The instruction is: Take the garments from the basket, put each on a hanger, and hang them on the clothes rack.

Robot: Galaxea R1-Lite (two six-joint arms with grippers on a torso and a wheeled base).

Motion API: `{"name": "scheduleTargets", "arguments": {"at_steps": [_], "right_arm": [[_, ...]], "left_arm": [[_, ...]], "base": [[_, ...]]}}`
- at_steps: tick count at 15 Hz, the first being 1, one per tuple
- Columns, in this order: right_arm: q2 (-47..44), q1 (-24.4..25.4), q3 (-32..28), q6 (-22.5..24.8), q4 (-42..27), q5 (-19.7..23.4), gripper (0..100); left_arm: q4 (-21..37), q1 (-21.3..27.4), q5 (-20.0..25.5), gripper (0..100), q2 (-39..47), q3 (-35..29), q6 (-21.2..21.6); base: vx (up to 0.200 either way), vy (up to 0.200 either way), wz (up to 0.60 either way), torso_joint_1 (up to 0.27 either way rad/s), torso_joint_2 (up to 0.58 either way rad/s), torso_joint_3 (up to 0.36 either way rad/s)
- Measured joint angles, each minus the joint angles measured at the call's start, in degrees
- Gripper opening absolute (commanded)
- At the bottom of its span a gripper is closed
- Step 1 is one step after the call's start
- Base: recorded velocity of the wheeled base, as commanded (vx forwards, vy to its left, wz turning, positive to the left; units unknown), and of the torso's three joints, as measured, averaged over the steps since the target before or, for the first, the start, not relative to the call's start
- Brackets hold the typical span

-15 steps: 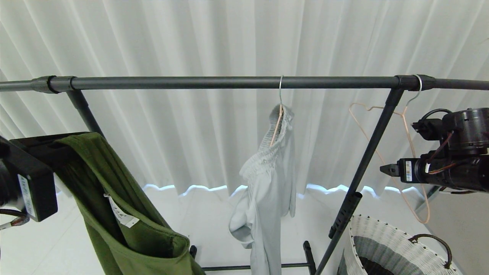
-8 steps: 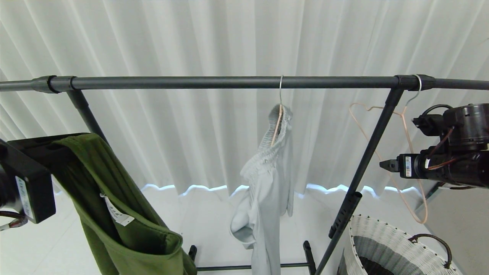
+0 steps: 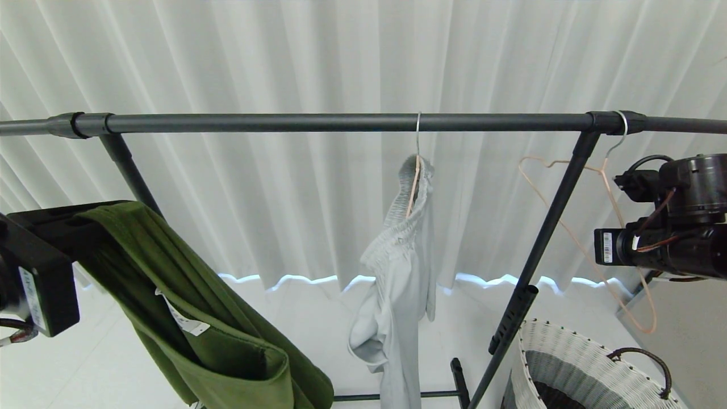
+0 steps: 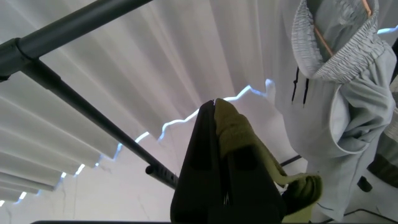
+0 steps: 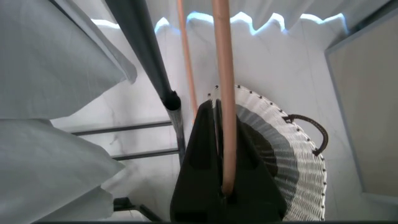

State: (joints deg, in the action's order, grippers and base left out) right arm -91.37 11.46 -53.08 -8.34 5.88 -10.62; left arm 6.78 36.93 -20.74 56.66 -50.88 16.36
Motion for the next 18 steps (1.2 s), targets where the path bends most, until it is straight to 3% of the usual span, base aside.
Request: {"name": "scheduleTargets", "arguments": {"at_steps": [12, 16, 18], "right_arm": [[6.1, 0.4, 1.6, 0.3, -0.1, -0.5, 0], [12.5, 0.5, 6.4, 0.5, -0.4, -0.6, 0], [16.8, 0.5, 10.3, 1.1, -0.7, -0.7, 0]], "left_arm": [[0.0, 0.0, 0.0, 0, -0.7, 1.4, 0.0], [0.0, -0.1, -0.2, 0, -0.9, 1.6, 0.2], [0.0, -0.3, -0.3, 0, -0.9, 1.9, 1.6]], "base": [[0.000, 0.000, 0.00, 0.000, 0.00, 0.000], [0.000, 0.000, 0.00, 0.000, 0.00, 0.000], [-0.200, 0.000, 0.00, -0.002, 0.00, 0.005]]}}
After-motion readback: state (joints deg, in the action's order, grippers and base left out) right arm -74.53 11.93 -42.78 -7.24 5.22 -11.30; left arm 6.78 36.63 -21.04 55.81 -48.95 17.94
